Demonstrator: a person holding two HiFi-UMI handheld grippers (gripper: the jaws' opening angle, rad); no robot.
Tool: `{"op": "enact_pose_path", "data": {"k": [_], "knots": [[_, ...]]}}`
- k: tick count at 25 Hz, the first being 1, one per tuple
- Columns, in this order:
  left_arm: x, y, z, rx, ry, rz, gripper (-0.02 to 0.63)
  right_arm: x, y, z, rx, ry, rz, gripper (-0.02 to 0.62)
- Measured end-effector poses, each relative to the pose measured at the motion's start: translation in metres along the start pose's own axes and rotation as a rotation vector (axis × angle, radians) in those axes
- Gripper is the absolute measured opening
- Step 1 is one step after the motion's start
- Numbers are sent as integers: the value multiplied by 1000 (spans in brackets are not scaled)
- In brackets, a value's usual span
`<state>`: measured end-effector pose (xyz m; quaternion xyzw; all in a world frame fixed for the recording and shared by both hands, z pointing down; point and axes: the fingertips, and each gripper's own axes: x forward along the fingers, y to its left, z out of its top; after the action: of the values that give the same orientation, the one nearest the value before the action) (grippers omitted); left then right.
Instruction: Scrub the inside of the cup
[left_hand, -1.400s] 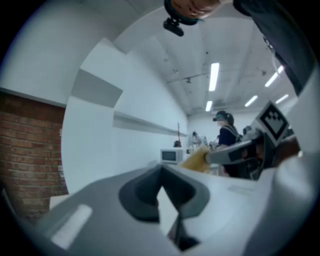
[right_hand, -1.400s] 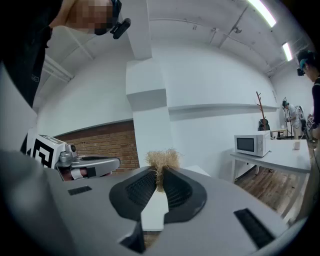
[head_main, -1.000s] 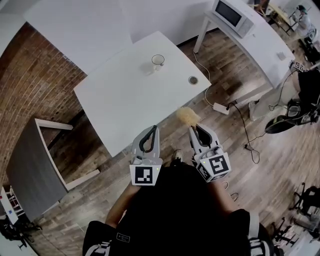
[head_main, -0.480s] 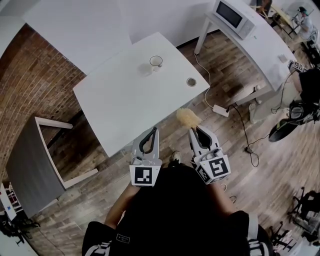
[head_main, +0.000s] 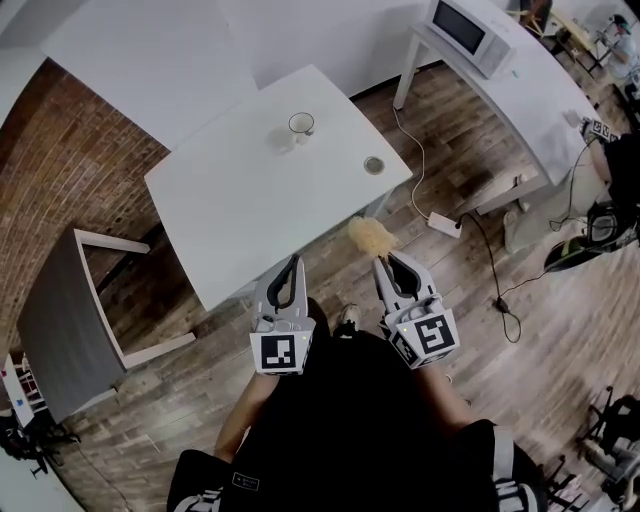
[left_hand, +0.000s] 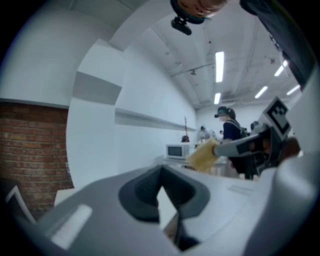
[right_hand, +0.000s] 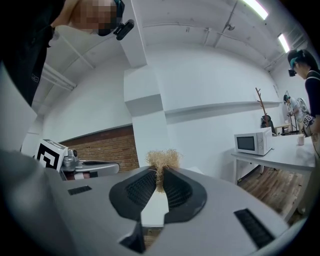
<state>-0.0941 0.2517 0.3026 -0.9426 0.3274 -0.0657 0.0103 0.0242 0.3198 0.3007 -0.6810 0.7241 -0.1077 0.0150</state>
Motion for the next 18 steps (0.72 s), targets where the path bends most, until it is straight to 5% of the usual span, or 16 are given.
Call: {"op": "enact_pose_path", "data": {"k": [18], "knots": [[92, 55, -32, -20, 54, 3, 3, 103, -33, 7, -34, 77, 31, 38]]}}
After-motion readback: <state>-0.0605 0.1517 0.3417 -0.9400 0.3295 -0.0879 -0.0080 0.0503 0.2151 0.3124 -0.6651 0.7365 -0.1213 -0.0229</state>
